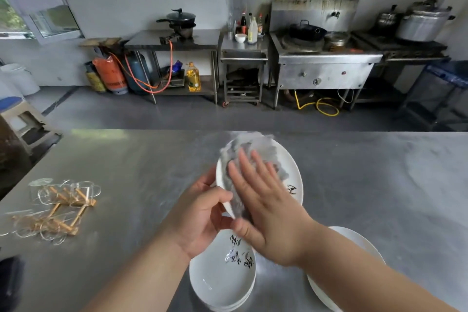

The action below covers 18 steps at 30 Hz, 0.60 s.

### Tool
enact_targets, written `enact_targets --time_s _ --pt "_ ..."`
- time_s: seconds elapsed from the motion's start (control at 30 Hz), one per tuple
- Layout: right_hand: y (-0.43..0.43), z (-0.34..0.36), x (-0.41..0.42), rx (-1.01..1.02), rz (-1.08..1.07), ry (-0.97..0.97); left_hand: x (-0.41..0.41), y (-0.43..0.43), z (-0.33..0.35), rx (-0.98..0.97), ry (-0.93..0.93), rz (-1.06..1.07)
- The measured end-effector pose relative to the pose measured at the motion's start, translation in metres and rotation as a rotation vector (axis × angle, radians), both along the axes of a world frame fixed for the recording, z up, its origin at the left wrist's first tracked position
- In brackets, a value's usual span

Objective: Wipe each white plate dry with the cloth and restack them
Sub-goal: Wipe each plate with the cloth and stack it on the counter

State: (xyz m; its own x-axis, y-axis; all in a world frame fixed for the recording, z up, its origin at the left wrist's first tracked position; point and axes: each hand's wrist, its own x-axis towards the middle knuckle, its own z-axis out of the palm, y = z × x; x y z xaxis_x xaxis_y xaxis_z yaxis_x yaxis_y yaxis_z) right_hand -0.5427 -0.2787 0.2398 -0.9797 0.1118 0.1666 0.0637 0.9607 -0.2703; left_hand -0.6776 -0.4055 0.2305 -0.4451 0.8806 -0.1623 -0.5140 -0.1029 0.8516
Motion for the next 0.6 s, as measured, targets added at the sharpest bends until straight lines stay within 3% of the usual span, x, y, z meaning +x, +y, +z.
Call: enact_targets --time_s 0.13,0.3,0.4,0.5,0.6 --pt "0.006 -0.006 0.021 0.120 0.129 0.007 -0.008 -0.008 0.006 0.048 -0.035 0.021" --pt "0.046 0.019 0.026 0.255 -0.176 -0.110 0.000 -0.012 0.008 0.038 -0.008 -0.020" --pt "0.033 0.020 0.024 0.169 -0.241 -0.088 0.006 -0.009 0.007 0.099 -0.038 0.026" --pt "-0.007 -0.001 0.032 -0.002 -0.178 -0.087 0.009 -0.004 0.004 0.089 -0.074 0.127" --pt "-0.020 -0.016 0.040 -0.028 -0.124 -0.117 0.009 -0.004 -0.002 0.087 -0.094 0.163"
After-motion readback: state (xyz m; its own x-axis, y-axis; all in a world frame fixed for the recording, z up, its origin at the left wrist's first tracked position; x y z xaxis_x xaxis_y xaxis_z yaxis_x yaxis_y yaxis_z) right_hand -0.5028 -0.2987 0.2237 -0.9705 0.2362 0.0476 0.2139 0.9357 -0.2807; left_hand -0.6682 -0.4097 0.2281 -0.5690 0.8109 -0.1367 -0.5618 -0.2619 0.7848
